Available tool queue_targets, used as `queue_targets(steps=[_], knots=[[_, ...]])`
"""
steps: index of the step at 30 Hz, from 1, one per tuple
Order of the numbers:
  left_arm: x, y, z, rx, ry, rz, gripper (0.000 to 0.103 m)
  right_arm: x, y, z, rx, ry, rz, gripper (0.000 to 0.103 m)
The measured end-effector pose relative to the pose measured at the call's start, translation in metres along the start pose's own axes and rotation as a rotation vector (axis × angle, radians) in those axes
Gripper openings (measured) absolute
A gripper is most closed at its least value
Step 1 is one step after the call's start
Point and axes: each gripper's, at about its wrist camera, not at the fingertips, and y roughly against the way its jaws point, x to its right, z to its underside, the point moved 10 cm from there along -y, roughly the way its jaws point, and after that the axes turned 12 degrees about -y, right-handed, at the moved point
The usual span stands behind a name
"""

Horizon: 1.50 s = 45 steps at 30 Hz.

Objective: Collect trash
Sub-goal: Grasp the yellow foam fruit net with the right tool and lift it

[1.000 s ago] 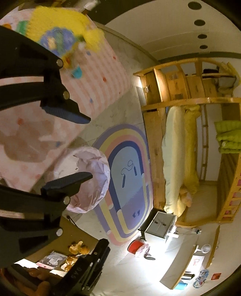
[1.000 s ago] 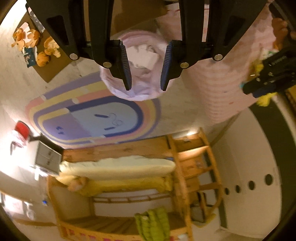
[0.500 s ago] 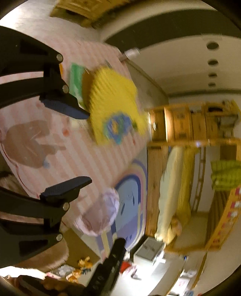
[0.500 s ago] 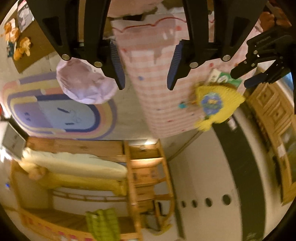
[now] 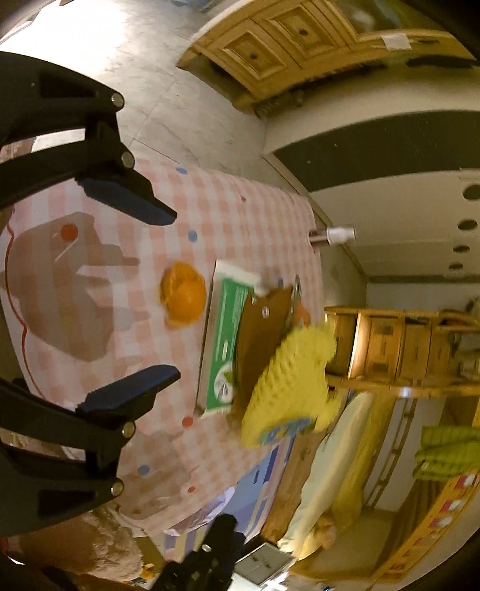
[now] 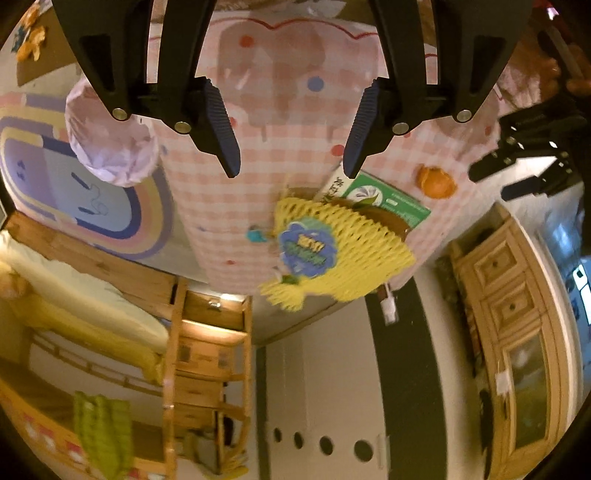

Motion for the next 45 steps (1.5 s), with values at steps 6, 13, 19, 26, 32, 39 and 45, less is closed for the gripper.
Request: queue_targets(steps=[6,13,19,26,32,39,45], knots=[[-0.018,-0.005,-0.011,0.019,0.023,-0.015,0.076,-0.031,-0.029,-0.007,-0.015,0.083,-0.011,0.074],[-0.032,-0.023,-0.022,0.026,0.055,-0.008,0.076,-0.061,-0.068,-0.022,0.008,0.171,0.012,0.09],[-0.034,-0.037,-0.025,0.017,0.061,0.011,0.076,-0.071,-0.102,-0.023,-0.013,0.234,0.049,0.09],[-0.034,-0.044,-0.023,0.005,0.066,0.025,0.076,-0.063,-0.116,-0.022,-0.011,0.22,0.073,0.089],[-0.029,-0.039,-0.023,0.007,0.058,0.021,0.076,-0.049,-0.1,-0.038,0.036,0.132,0.057,0.041],[-0.023,-0.028,-0.022,0.014,0.04,0.01,0.076,-0.017,-0.063,-0.06,0.11,-0.009,0.041,0.012],[-0.016,-0.024,-0.013,0.002,0.024,0.008,0.076,0.014,-0.028,-0.073,0.143,-0.164,-0.023,0.012]])
